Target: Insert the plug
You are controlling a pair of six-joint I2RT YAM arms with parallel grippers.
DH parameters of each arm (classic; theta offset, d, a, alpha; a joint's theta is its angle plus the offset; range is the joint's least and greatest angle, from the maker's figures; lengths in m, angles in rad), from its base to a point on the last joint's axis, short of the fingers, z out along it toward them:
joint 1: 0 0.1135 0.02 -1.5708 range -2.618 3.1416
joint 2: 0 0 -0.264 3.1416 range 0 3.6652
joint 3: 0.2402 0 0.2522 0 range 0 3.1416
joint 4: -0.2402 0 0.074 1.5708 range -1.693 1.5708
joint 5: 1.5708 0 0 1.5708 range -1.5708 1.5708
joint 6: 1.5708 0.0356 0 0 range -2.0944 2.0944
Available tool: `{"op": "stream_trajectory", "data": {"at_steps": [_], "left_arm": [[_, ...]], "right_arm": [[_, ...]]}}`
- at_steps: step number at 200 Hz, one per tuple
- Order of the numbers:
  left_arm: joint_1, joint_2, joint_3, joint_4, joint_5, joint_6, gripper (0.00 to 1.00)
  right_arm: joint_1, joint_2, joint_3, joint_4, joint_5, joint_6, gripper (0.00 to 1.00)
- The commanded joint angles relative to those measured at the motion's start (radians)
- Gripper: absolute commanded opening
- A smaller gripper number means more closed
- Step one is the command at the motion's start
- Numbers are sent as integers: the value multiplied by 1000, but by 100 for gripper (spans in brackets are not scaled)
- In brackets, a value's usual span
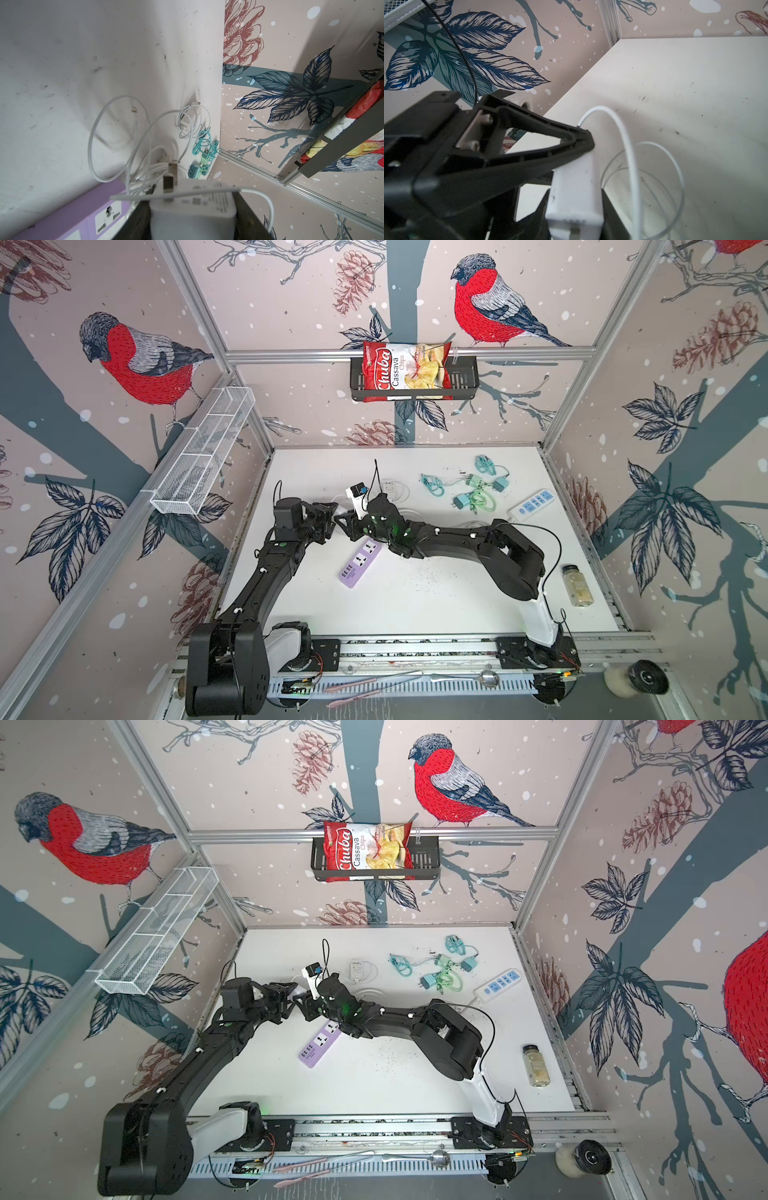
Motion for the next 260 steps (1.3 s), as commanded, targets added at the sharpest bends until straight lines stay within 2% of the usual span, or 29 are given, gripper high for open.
{"op": "stream_trajectory", "data": {"at_steps": [1,14,50,71,82,112,145,156,183,260], "left_arm": [[1,-7,-8,50,31,-6,0],[2,-11,-16,58,32,-13,0],[2,-12,-35,81,46,-22,0],[1,-18,-37,81,45,-20,33],[2,-18,-30,72,43,-8,45],[2,-18,7,23,35,39,60],[3,-24,79,-55,18,159,69],[2,-21,103,-84,20,203,77],[2,-26,112,-130,19,274,75],[-1,-28,74,-90,31,274,75]], "right_arm": [[1,3,10,-1,17,9,28],[1,2,10,4,14,7,27],[-1,-7,6,33,-27,-3,14],[0,-25,8,16,-34,-13,9],[-1,-35,15,-11,-35,-16,6],[-3,-51,82,-162,-32,-25,2],[-19,-26,179,-326,-74,-14,1],[-25,-21,199,-364,-78,-3,1],[-40,-31,230,-453,-99,3,1],[-59,-41,281,-533,-195,10,1]]}}
